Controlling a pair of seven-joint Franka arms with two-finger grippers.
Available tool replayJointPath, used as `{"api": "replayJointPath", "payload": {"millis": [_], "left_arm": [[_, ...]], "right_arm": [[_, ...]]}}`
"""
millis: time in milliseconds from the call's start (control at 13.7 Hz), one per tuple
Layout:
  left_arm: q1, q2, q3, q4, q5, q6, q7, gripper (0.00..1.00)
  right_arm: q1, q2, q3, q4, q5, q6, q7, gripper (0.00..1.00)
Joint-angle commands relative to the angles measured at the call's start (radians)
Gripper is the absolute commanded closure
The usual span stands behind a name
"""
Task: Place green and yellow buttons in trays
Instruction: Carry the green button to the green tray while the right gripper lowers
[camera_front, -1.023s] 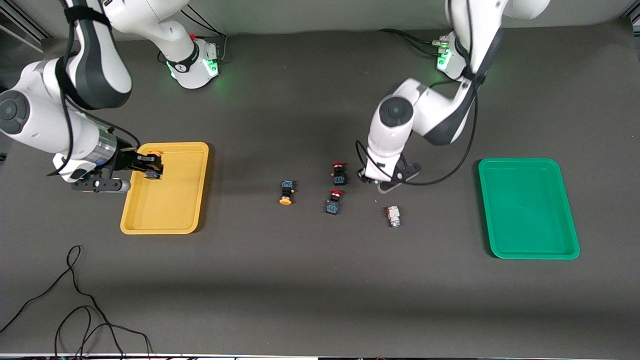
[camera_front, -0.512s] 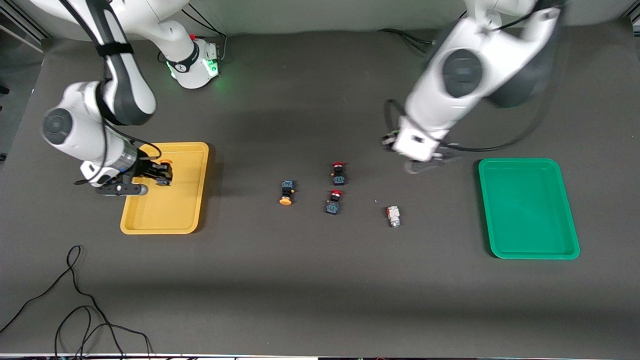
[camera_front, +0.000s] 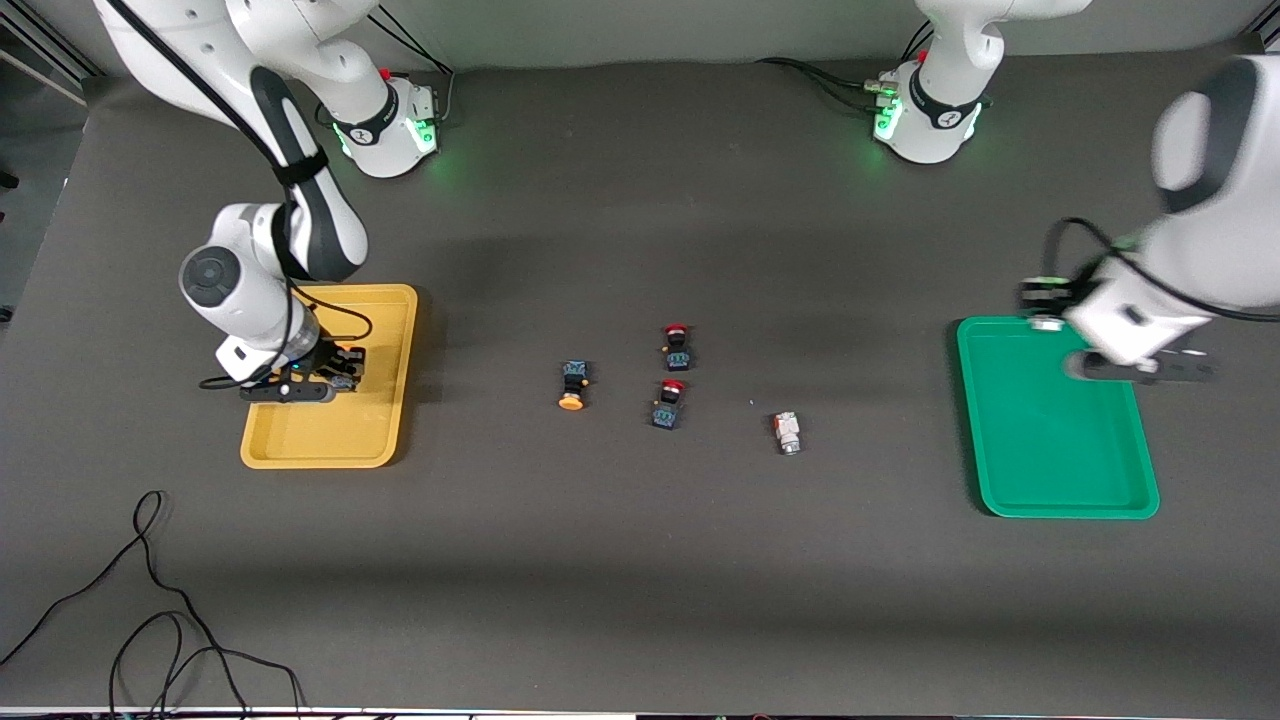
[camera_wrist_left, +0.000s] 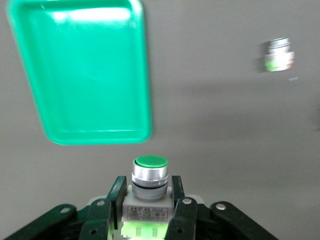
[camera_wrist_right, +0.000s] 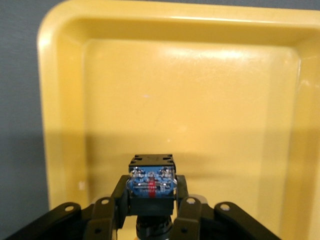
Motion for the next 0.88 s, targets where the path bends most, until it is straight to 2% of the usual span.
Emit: {"api": "replayJointPath", "payload": {"millis": [0,219,365,585,731,804], "left_arm": [[0.059,0.04,-0.017,-0.026,0.048,0.096,0.105,1.0],[0.098,0.109,-0.017,-0.153,0.054,0.327,0.107,1.0],[0.112,0.155,-0.017,-0.259,0.051,0.523,0.103,1.0],[0.167,0.305,-0.02,-0.276,0.026,0.694,0.095,1.0],[0.173,0.356,-0.018,-0.269,-0.05,0.732,0.092,1.0],[0.173,0.388,-0.018,-0.267,-0.063,0.775,0.08,1.0]], "right_arm": [[0.007,0.017,0.006,0.007,0.02,0.032,-0.028,1.0],[0.007,0.024,0.023,0.008,0.03,0.032,-0.048,1.0],[0.007,0.025,0.031,0.01,0.108,0.03,-0.091,1.0],[0.007,0.042,0.041,0.011,0.291,0.029,-0.247,1.0],[0.007,0.045,0.043,0.013,0.316,0.022,-0.271,1.0],[0.009,0.04,0.041,0.016,0.316,0.016,-0.269,0.65]]}}
